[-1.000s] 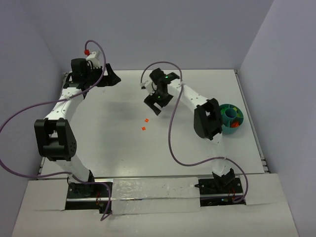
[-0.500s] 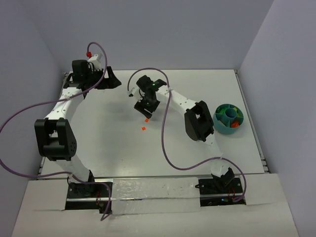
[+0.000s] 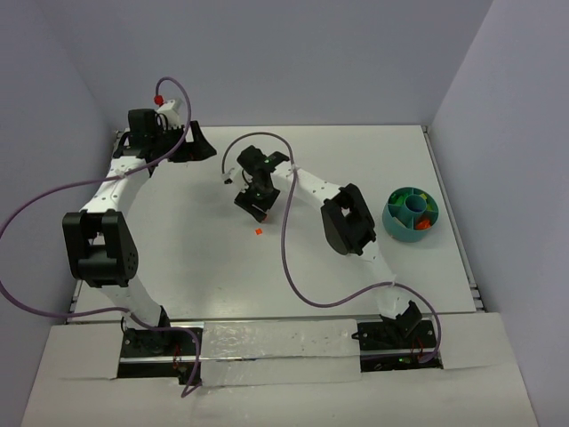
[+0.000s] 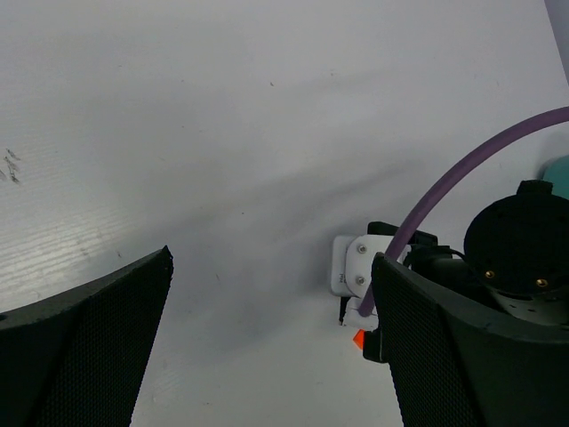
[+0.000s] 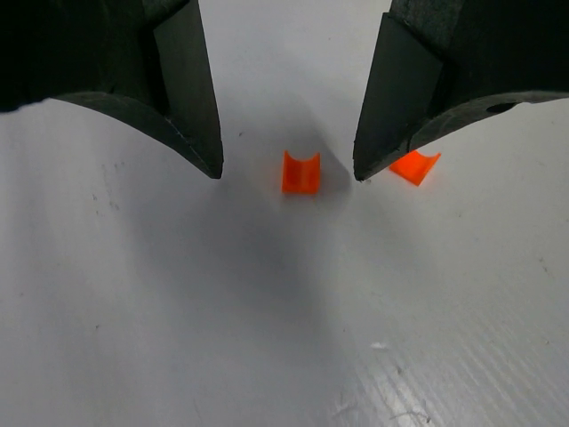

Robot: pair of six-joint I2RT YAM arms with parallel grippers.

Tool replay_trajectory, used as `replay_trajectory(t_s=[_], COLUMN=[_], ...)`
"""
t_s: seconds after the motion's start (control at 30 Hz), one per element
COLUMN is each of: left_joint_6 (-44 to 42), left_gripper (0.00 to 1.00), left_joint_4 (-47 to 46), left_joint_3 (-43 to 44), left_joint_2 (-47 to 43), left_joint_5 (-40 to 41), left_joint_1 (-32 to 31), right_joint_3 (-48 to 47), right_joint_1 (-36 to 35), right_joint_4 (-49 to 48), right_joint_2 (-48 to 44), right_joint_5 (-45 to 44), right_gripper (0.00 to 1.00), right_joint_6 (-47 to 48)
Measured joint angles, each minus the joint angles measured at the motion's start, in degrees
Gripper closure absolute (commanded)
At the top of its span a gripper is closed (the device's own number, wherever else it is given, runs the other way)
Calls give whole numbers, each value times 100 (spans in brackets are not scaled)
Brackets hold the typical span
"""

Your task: Sort the legos into containers by color

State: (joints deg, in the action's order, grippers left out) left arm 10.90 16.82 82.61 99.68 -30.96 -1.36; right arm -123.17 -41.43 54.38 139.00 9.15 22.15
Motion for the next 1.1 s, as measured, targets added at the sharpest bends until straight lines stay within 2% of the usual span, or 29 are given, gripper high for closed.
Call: replay_trajectory(t_s=[0.23,0.4,0.6,0.73,0.77,0.8,0.83,1.1], left_joint_6=[-2,-2,-2,-4,-4,-4,-4,-8], left_gripper=[1,1,1,1,1,1,1,1], left_joint_4=[19,16,31,43,43,39,39,-107], left_joint_3=[0,4,47,83,85,90,90,90], left_joint_2=[0,24,150,197,201,203,208,224], left_joint_5=[-20,-41,-62,-64,-68,-70,-77,-101], left_joint_1=[19,41,41,41,41,41,41,41], right_joint_3=[-27,-7,18,102,138,161,170,178], right_joint_1=[-6,-6,-6,-4,-4,-4,-4,98], right_joint_4=[-93,-99,-95,-127,-143,-143,-145,-116], right_joint_2=[120,120,120,77,58,47,39,-92], right_joint_5=[6,41,111,127,129,138,140,243], right_gripper=[48,62,71,81,86,87,100,100], right_joint_6=[28,64,107,149,151,153,155,101])
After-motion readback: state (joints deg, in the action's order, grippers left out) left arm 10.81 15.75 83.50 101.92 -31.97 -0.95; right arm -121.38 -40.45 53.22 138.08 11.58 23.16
